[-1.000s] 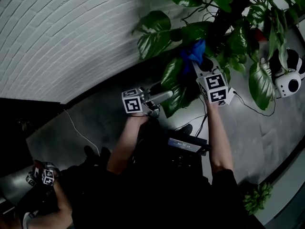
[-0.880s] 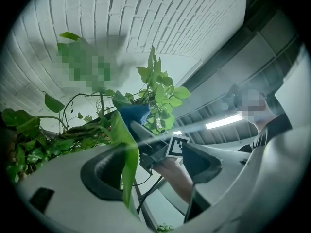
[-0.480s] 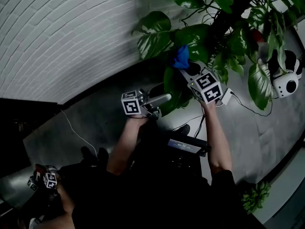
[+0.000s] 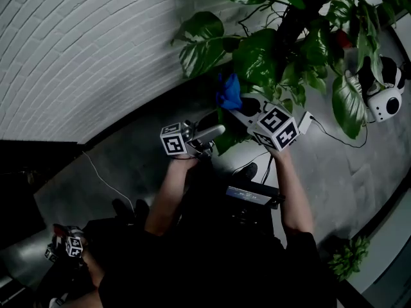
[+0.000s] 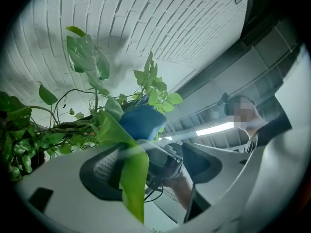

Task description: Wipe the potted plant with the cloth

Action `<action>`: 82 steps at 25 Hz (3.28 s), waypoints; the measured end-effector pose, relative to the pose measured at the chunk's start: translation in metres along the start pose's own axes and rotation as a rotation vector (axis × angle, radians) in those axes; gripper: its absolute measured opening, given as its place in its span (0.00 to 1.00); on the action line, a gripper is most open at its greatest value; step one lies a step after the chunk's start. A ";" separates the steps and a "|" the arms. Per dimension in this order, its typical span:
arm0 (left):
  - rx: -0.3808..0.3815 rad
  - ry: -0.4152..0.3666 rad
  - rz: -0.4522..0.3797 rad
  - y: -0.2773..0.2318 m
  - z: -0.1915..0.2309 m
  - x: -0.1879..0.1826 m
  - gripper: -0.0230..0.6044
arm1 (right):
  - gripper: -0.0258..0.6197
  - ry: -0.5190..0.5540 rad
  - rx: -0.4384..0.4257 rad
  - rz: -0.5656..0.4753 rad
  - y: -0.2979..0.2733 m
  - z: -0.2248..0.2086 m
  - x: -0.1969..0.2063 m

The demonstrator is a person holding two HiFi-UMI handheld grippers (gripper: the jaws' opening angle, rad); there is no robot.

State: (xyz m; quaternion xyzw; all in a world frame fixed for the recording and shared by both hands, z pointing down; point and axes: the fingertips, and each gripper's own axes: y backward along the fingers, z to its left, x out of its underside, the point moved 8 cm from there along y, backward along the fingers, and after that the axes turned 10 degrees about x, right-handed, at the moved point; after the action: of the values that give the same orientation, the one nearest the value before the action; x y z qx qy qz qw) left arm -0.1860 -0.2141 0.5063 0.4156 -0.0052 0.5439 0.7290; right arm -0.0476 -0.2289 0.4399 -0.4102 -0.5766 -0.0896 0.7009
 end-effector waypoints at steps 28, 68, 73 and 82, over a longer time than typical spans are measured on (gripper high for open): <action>0.083 0.023 -0.097 -0.003 -0.007 -0.003 0.65 | 0.21 -0.200 -0.311 0.017 0.030 0.097 0.073; 0.042 0.069 -0.102 0.003 -0.006 0.023 0.65 | 0.21 -0.035 0.022 0.028 0.033 -0.017 0.081; 0.080 0.095 -0.134 -0.003 -0.007 0.021 0.65 | 0.21 -0.053 -0.031 -0.010 0.043 0.020 0.098; 0.085 0.109 -0.137 -0.009 -0.007 0.023 0.65 | 0.21 -0.034 -0.132 -0.004 0.056 0.075 0.131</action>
State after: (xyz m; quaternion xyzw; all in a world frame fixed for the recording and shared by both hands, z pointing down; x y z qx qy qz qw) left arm -0.1726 -0.1920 0.5075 0.4153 0.0859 0.5142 0.7455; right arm -0.0276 -0.0961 0.5291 -0.4558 -0.5820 -0.1217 0.6623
